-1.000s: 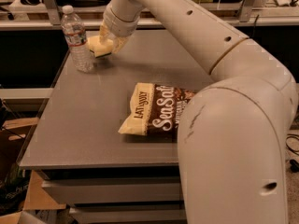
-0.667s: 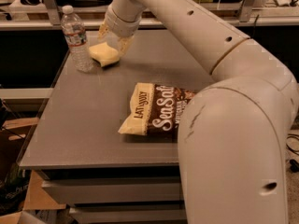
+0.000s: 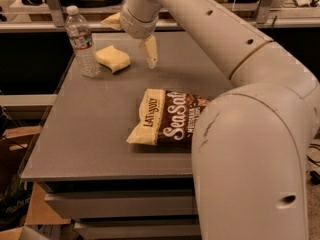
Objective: Move sponge near water bottle
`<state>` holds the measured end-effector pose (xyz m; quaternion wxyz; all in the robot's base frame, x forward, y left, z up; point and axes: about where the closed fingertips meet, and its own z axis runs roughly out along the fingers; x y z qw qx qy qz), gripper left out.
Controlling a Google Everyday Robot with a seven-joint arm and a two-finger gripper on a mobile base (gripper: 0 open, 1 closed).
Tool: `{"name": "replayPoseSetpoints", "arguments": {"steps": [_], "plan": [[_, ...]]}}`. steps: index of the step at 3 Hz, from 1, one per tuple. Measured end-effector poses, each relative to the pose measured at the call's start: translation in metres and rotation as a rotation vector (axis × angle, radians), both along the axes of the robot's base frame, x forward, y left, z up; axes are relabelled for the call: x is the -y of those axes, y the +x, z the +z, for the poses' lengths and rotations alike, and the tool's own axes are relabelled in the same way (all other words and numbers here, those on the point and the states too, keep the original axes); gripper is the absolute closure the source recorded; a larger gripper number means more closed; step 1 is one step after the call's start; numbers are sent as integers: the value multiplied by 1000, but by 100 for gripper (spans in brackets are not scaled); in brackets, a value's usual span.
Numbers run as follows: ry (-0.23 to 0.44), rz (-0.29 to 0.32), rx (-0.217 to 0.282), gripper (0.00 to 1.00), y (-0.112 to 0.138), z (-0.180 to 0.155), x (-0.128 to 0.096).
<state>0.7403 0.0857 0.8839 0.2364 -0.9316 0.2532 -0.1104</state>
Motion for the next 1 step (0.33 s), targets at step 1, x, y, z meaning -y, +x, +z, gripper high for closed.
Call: {"name": "replayPoseSetpoints", "arguments": {"steps": [1], "plan": [[-6, -1, -14, 0, 1, -1, 7]]}}
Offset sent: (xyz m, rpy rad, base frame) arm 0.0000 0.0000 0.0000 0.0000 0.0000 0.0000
